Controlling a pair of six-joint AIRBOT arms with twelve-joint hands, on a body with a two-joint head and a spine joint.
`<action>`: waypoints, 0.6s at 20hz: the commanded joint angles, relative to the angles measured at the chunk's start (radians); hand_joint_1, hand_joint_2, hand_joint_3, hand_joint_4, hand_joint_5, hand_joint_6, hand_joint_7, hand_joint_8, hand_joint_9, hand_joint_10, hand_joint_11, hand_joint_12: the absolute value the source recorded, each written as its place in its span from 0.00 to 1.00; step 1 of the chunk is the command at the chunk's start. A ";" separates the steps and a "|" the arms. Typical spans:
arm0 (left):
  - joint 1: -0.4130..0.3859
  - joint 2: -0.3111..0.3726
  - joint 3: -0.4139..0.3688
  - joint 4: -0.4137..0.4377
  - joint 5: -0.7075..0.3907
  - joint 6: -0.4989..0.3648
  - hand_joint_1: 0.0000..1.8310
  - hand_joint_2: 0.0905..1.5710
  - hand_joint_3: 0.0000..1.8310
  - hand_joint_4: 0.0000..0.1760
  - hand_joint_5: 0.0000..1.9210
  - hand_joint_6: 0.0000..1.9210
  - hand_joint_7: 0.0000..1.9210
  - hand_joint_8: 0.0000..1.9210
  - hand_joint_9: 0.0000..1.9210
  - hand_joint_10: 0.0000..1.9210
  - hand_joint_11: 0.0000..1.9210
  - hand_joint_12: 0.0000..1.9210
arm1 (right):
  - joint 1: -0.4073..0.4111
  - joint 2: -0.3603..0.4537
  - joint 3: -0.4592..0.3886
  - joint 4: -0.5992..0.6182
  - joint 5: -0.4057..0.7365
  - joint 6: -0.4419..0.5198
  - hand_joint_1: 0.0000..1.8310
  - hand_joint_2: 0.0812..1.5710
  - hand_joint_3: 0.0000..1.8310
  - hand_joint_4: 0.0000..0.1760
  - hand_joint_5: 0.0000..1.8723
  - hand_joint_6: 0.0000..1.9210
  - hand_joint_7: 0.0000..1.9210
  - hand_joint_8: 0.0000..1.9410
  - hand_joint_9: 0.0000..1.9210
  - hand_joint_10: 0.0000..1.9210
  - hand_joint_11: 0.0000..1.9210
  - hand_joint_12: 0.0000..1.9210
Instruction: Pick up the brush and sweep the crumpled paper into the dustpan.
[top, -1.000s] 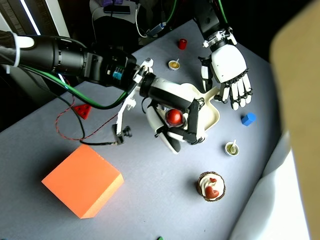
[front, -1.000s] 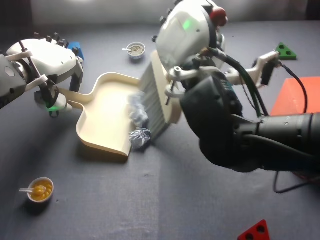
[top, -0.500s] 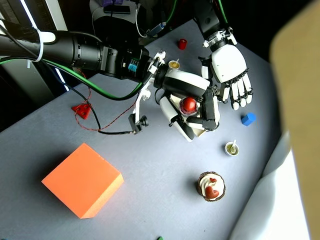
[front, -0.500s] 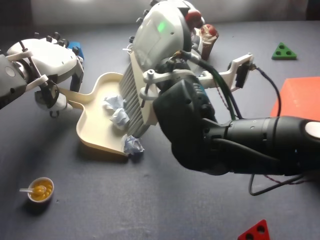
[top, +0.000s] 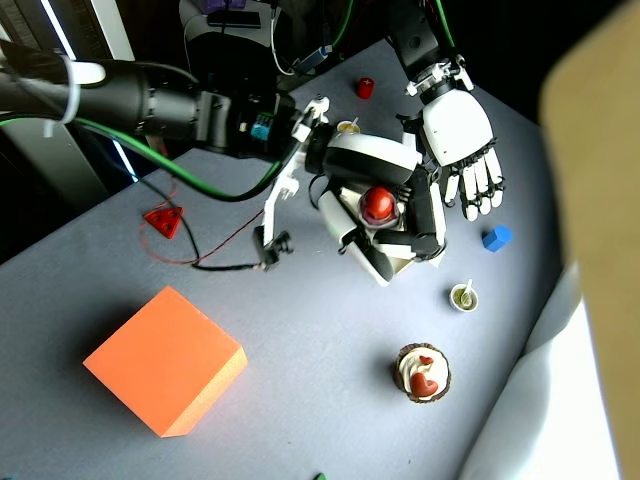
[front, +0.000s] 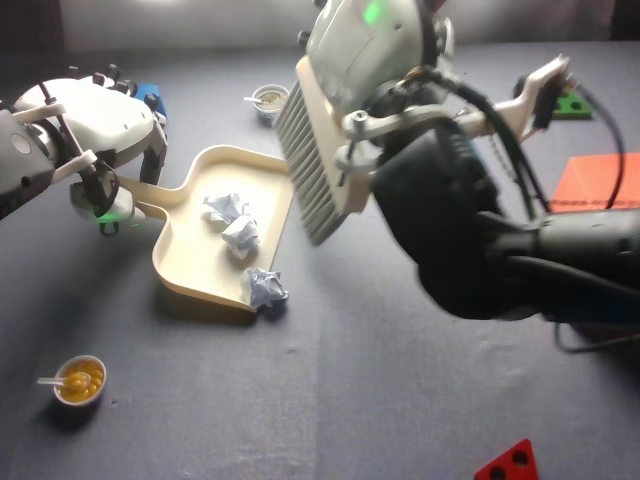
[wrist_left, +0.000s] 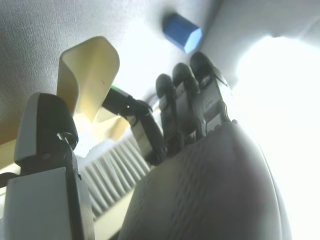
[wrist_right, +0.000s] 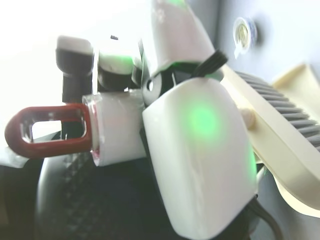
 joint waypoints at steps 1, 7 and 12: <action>-0.008 0.006 0.007 0.023 -0.088 0.003 0.60 0.71 0.00 0.00 0.49 0.55 0.17 0.00 0.11 0.00 0.00 0.18 | 0.015 0.015 -0.013 -0.112 0.037 -0.012 0.81 0.75 0.00 1.00 0.56 1.00 0.61 1.00 0.64 1.00 0.51 0.95; -0.009 0.009 0.006 0.022 -0.087 0.003 0.61 0.71 0.00 0.00 0.49 0.54 0.18 0.00 0.12 0.00 0.02 0.17 | 0.004 0.112 -0.078 -0.185 -0.111 -0.012 0.82 0.76 0.00 1.00 0.55 1.00 0.59 1.00 0.62 1.00 0.49 0.98; -0.008 0.010 0.004 0.021 -0.087 0.003 0.61 0.71 0.00 0.00 0.49 0.55 0.18 0.00 0.11 0.00 0.01 0.17 | -0.002 0.142 -0.111 -0.267 -0.181 -0.012 0.82 0.75 0.00 1.00 0.55 1.00 0.58 1.00 0.61 1.00 0.55 1.00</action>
